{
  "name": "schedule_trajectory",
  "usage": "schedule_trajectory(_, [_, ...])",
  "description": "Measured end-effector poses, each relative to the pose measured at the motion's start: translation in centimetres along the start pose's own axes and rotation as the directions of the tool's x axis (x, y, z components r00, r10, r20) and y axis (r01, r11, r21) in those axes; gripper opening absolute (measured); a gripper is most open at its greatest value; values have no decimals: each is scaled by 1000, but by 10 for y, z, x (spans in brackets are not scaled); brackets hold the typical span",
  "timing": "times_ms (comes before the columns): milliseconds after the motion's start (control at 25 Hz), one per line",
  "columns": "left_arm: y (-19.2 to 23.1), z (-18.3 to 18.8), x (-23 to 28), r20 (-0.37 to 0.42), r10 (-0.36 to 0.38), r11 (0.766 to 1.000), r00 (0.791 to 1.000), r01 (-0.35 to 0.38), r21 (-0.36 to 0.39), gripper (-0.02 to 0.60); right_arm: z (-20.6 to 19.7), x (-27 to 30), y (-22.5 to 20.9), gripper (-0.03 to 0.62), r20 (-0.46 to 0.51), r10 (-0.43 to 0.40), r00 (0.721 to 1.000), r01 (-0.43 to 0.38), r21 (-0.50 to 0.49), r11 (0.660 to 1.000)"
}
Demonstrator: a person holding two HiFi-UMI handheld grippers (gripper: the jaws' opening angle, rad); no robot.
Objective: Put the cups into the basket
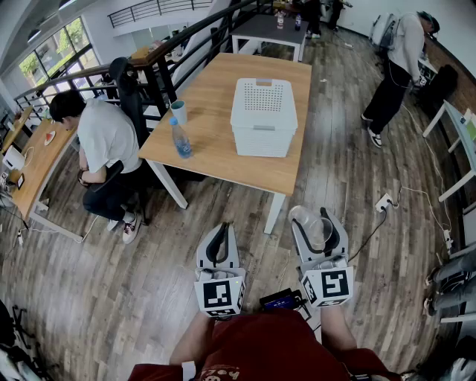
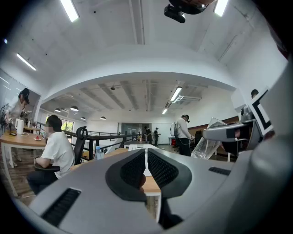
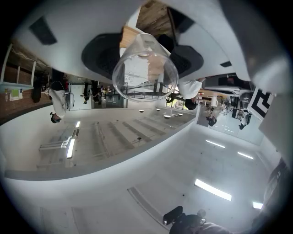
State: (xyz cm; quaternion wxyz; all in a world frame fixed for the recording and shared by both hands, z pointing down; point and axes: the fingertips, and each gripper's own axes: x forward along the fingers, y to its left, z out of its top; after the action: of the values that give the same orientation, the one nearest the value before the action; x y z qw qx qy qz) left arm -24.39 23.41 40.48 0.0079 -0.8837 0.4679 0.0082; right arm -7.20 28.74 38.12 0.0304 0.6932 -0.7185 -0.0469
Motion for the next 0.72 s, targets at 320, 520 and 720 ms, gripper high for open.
schedule_trajectory(320, [-16,3,0,-5,-25,1000,1000,25,-18,21,-2,-6,-5,282,-3,15,1000,-15,4,1000])
schedule_trajectory(520, [-27,5,2,-3,-44,999,999,44,-13,21,-1,-11,-13,282,1,1,1000,-1,6,1000])
schedule_trajectory(720, [-37,5,4,-9,-54,998,998,54,-9,21,0,-17,-20,282,10,-4,1000,4,14,1000])
